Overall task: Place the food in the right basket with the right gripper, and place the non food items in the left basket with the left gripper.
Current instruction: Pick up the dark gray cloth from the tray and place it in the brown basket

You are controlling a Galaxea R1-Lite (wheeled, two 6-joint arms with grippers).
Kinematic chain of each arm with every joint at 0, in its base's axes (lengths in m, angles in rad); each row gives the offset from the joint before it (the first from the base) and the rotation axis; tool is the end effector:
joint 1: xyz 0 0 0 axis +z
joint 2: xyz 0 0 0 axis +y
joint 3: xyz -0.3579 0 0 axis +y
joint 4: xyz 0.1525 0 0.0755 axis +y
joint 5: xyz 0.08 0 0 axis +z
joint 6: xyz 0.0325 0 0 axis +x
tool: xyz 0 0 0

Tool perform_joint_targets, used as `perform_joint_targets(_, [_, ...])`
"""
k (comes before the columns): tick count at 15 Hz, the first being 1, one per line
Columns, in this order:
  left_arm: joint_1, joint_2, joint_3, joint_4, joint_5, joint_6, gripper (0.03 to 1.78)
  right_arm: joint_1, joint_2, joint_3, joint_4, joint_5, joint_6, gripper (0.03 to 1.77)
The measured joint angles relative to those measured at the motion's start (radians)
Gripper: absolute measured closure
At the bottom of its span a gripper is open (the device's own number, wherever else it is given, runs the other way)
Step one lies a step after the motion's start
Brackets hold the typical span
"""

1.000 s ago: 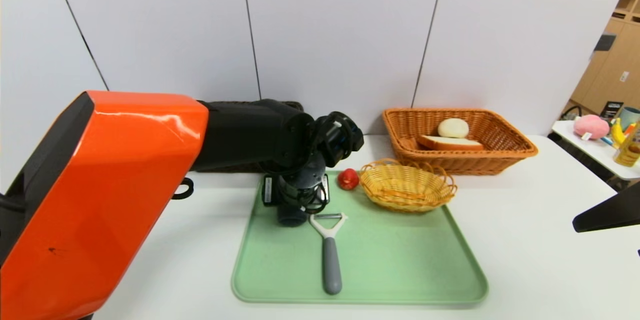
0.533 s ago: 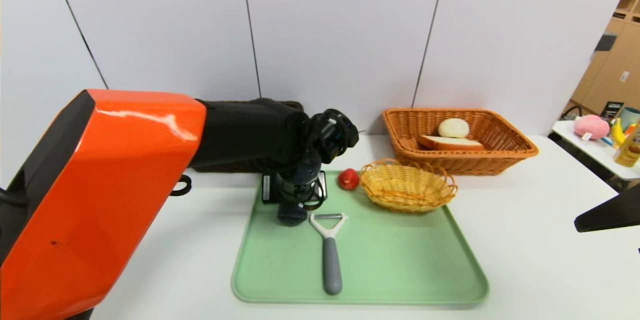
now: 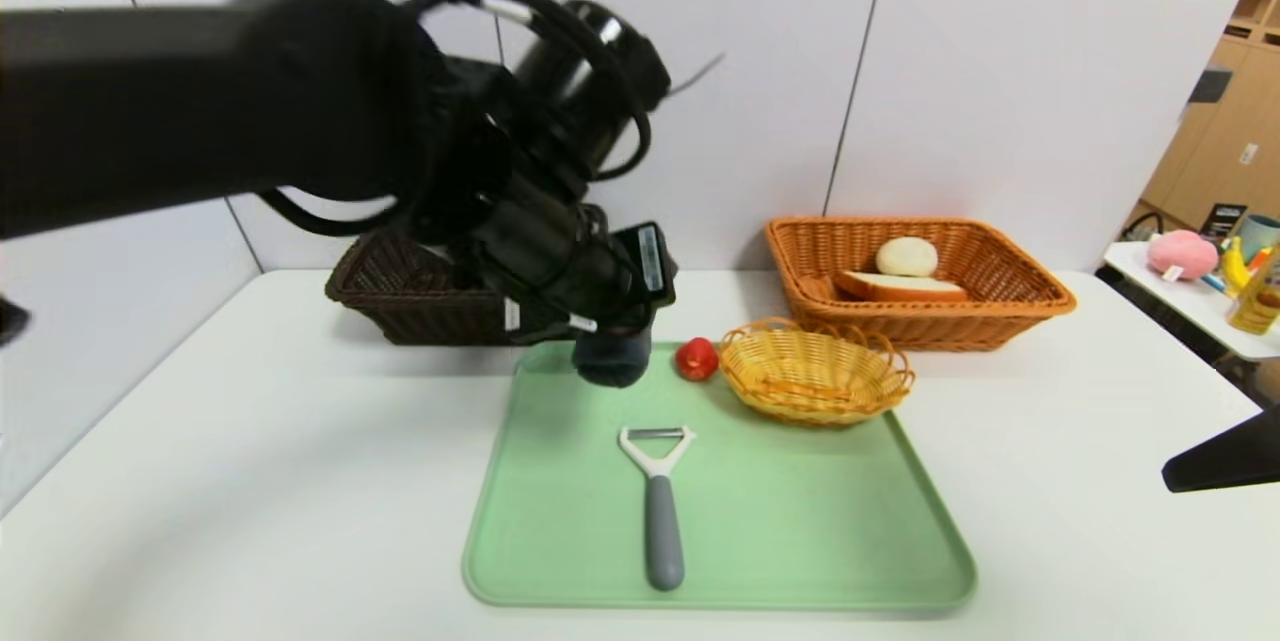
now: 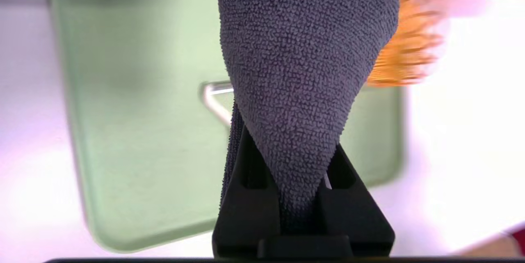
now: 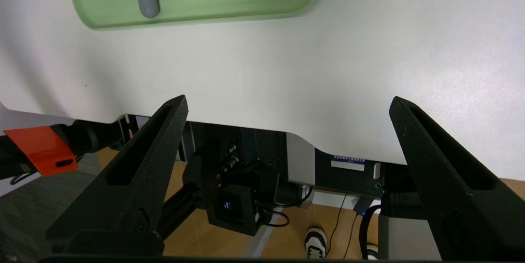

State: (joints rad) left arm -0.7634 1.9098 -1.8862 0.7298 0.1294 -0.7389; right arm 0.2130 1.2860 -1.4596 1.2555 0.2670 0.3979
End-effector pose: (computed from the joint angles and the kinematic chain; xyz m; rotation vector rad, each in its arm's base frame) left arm 0.2595 -0.2425 0.3326 -0.3561 0.8626 -0.3135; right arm 0.0851 0.0272 0.3459 0.3803 1.1630 0.2092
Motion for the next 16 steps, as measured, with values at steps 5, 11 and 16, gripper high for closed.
perform_joint_targets(5, [0.126,-0.091,0.011,-0.234,0.226,0.106,1.58,0.001,-0.018,0.024,0.0,0.001,0.001,0.1])
perform_joint_targets(11, [0.368,0.002,0.051,-0.265,0.227,0.285,1.58,0.0,-0.044,0.032,-0.019,-0.003,-0.004,0.1])
perform_joint_targets(16, [0.426,0.072,0.07,-0.36,0.13,0.451,1.58,0.034,-0.033,0.072,-0.315,-0.274,-0.188,0.09])
